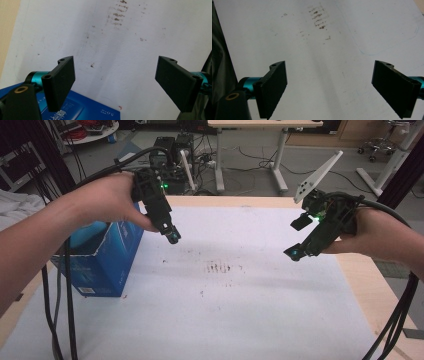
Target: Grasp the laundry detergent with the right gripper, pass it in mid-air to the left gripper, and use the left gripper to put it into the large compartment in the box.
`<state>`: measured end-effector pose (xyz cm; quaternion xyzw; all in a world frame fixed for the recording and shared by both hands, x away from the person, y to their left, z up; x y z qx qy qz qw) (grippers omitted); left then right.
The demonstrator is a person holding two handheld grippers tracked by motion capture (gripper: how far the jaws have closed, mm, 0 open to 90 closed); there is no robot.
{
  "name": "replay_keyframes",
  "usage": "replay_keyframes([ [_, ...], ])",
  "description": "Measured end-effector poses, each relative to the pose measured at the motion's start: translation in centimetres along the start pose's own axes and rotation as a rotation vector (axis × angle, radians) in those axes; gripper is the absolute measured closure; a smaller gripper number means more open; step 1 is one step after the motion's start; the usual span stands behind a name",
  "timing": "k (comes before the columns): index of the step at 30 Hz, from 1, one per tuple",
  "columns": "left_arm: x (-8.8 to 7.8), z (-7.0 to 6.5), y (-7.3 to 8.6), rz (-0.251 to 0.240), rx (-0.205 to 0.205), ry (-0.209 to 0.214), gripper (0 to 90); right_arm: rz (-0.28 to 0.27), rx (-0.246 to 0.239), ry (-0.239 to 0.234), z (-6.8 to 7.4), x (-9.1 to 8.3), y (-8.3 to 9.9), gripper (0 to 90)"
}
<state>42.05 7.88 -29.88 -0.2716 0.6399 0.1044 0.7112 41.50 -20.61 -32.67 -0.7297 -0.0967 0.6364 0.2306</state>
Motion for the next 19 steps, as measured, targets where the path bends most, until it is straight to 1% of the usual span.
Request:
replay_keyframes([
  [12, -0.05, -0.12, 0.07, -0.003, 0.002, -0.003, 16.5, 0.010, 0.006, 0.002, 0.13, -0.15, 0.17, 12.6],
  [19, -0.18, -0.21, 0.13, -0.008, 0.001, -0.004, 16.5, 0.002, 0.010, 0.007, 0.12, -0.33, 0.23, 12.6],
])
Point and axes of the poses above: each handheld gripper's, and its own axes: x roughly forward along the jaws, y roughly out of its underside, z roughly to its left, the point moved 6 cm from there along x, roughly forward along the jaws, and after that the axes turned 9 degrees about -x, right-handed, at the moved point
